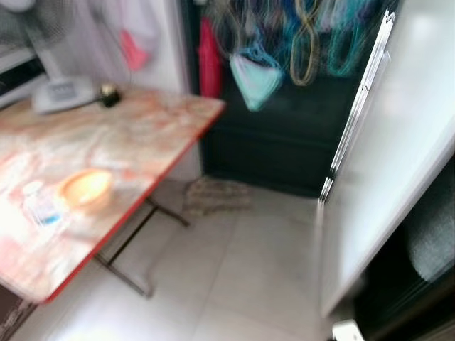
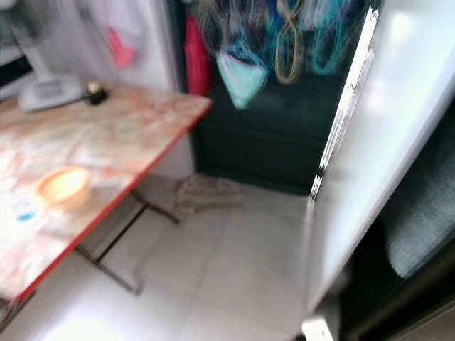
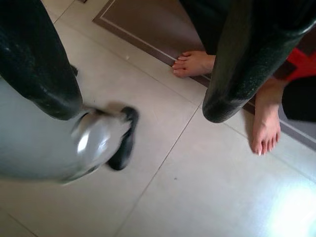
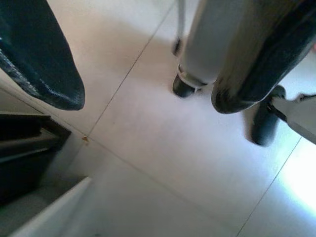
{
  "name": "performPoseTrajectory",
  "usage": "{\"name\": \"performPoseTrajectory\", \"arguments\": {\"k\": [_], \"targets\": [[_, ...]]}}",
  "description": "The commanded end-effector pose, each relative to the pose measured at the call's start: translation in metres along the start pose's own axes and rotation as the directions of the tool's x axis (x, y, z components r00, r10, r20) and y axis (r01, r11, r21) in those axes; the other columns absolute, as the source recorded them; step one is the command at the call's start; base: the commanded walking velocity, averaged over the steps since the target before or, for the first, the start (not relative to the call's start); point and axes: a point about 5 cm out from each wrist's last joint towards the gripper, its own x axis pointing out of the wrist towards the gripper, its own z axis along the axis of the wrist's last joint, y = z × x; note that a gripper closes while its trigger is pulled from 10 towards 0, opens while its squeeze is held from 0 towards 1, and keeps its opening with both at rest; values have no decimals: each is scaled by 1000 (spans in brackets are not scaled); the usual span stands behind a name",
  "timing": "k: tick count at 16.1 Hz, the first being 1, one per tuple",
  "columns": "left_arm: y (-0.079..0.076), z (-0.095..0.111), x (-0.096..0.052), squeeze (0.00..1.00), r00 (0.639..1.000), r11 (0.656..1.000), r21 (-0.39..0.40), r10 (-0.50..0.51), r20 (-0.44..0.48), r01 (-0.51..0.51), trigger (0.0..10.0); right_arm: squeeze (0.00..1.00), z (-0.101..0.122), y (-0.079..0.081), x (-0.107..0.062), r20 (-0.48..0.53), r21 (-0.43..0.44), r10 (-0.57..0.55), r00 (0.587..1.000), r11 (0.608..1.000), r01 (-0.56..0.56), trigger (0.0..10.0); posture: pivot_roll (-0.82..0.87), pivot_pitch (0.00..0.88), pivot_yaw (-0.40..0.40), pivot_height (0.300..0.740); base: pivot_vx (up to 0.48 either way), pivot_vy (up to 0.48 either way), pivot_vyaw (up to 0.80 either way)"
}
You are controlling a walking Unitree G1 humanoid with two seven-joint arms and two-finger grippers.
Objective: Restocking fridge
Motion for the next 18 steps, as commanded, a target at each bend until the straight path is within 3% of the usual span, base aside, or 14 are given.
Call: {"name": "performPoseTrajectory", "arguments": {"k": [1, 9, 12, 14, 15, 16, 17, 18], "targets": [[6, 1, -1, 0, 1000, 1000, 5, 16, 7, -16, 10000, 0, 6, 5, 2, 24, -5, 13, 1000, 1000, -13, 10000, 86, 0, -14, 740, 0, 0, 800], [8, 8, -3, 0, 990, 999, 21, 37, 134, -40, 10000, 0, 0, 4, 1, 9, 25, 6, 1000, 1000, -6, 10000, 82, 56, -12, 740, 0, 0, 800], [11, 17, -7, 0, 956, 993, 34, 99, 275, -112, 10000, 0, -2, 5, 0, 9, 41, 24, 1000, 999, -24, 10000, 86, 68, -10, 740, 0, 0, 200], [12, 21, -10, 0, 935, 994, -25, 110, 337, -108, 10000, 0, -2, 5, 0, 17, 55, 27, 1000, 998, -28, 10000, 83, 72, -7, 740, 0, 0, 0], [13, 25, -12, 0, 917, 992, -5, 122, 379, -129, 10000, 0, -3, 5, 0, 20, 61, 25, 999, 998, -26, 10000, 81, 79, -3, 740, 0, 0, 0], [6, 117, -29, 0, 707, 984, 78, 58, 705, -158, 10000, 0, -3, 6, 0, 24, 74, 20, 999, 997, -22, 10000, 81, 83, -1, 740, 0, 0, 0], [-2, 166, -55, 0, 539, 976, 125, -11, 842, -176, 10000, 0, -3, 6, 0, 27, 86, 18, 999, 996, -20, 10000, 82, 86, -2, 740, 0, 0, 0], [-4, 177, -65, 0, 479, 974, 137, -34, 877, -182, 10000, 0, -3, 6, 0, 27, 85, 18, 999, 996, -20, 10000, 76, 88, 1, 740, 0, 0, 0]]}}
